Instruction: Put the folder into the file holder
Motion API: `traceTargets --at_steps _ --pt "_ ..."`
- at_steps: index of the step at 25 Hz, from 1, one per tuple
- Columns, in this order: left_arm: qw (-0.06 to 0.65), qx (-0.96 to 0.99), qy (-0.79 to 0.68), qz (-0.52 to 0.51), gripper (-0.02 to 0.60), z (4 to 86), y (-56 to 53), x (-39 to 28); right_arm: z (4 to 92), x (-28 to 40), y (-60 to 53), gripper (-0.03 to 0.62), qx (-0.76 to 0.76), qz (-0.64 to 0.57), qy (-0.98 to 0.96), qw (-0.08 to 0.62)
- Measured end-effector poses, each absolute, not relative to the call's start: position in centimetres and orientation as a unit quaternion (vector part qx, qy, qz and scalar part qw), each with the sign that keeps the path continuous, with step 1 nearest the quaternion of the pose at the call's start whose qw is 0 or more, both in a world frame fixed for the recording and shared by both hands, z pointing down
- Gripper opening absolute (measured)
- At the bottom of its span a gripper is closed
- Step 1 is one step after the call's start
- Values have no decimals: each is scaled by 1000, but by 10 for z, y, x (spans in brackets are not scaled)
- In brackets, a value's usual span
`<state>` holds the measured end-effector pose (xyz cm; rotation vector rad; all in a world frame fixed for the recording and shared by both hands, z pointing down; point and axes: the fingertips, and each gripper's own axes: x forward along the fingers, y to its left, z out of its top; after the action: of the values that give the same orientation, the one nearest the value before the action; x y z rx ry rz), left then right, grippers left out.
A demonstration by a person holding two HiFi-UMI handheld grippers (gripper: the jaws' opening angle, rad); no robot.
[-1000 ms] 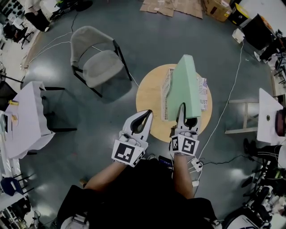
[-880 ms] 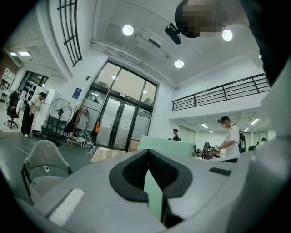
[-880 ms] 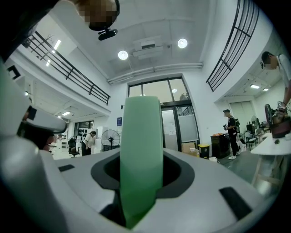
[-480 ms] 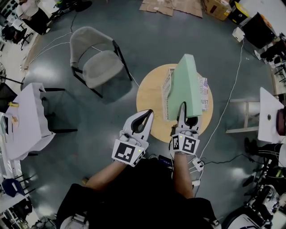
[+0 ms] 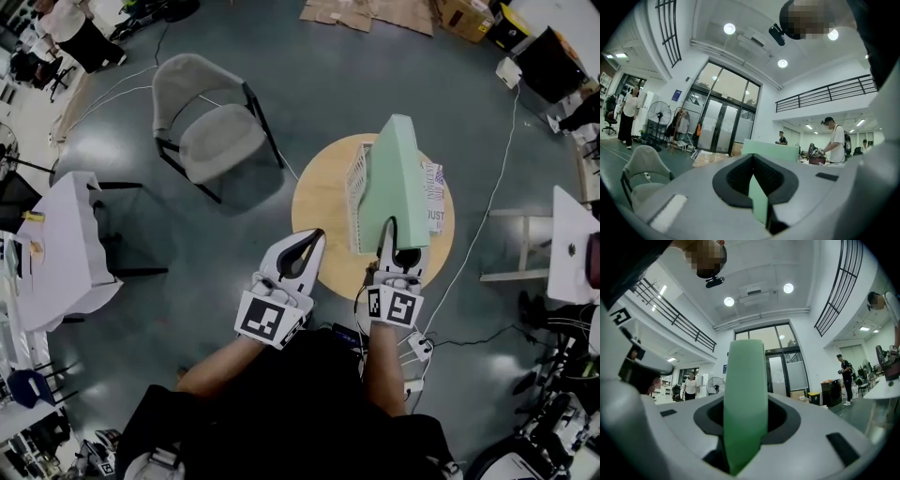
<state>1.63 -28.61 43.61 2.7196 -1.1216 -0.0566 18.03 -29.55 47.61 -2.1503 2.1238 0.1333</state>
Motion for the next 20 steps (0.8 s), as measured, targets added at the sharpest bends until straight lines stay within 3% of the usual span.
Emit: traceTargets --at_steps 20 --pt "96 923 -373 -7 6 446 -280 15 474 173 -297 147 -683 81 723 68"
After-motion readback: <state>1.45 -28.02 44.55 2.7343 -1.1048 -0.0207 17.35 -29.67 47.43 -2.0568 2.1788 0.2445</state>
